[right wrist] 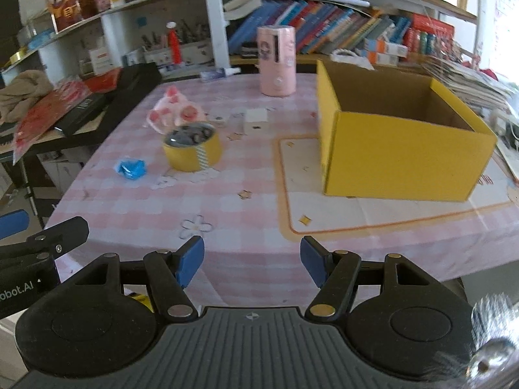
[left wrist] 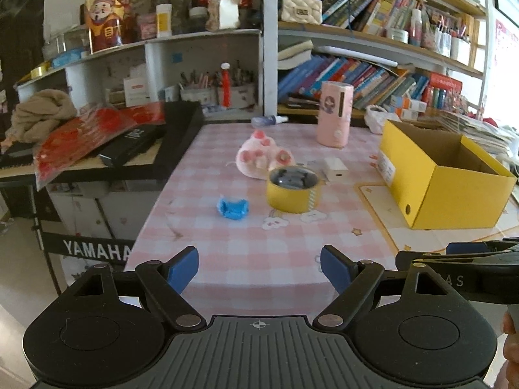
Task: Organize objects
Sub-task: 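Withdraw both tools from the box back toward the table objects, then grasp the blue cloth with the left tool while the right tool grasps the yellow tape roll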
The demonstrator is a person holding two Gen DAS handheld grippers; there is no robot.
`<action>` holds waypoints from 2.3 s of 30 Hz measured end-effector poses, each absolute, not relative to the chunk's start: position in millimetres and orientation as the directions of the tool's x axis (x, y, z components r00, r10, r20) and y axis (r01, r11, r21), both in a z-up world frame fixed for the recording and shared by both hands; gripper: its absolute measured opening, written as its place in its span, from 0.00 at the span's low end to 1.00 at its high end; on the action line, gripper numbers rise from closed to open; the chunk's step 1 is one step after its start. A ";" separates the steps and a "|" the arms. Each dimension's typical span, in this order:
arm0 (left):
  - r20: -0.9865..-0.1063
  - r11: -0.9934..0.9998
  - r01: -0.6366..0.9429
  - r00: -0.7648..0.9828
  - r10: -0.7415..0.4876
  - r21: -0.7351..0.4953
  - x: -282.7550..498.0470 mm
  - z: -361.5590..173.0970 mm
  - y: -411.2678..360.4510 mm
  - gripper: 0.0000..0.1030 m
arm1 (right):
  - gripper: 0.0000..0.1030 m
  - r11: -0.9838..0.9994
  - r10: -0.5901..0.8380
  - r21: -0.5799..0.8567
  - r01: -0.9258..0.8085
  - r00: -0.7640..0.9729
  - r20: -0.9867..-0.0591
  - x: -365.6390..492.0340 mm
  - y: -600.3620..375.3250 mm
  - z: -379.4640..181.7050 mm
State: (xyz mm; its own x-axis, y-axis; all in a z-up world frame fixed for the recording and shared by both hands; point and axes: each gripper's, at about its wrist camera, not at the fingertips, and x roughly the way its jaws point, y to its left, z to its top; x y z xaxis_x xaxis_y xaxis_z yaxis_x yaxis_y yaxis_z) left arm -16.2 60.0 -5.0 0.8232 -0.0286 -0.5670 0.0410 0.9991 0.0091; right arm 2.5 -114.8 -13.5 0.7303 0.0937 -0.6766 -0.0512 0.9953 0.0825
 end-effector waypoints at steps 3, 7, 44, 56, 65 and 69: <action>-0.562 0.999 0.041 0.826 -0.029 0.009 -15.7 -4.4 65.3 0.82 | 0.62 0.995 0.099 0.081 -0.061 0.734 -0.672 4.6 -107.9 -11.3; -0.557 0.999 0.045 0.829 -0.038 0.000 -14.2 -3.6 69.9 0.82 | 0.62 0.994 0.105 0.079 -0.070 0.738 -0.667 5.7 -101.1 -8.9; -0.691 0.989 -0.145 0.712 0.125 0.029 134.0 -36.7 99.2 0.88 | 0.78 0.960 0.246 0.101 -0.262 0.610 -0.754 190.7 -55.3 -40.3; -0.728 0.978 -0.209 0.667 0.160 0.023 156.5 -43.8 112.2 0.88 | 0.84 0.946 0.247 0.068 -0.318 0.564 -0.788 239.3 -32.4 -61.4; -0.749 0.983 -0.182 0.648 0.140 0.027 173.0 -48.5 105.1 0.88 | 0.85 0.932 0.307 0.105 -0.348 0.598 -0.740 252.5 -39.9 -60.2; -0.764 0.990 -0.137 0.638 0.095 0.008 184.7 -54.3 95.9 0.88 | 0.85 0.937 0.336 0.149 -0.317 0.689 -0.642 247.3 -59.6 -34.8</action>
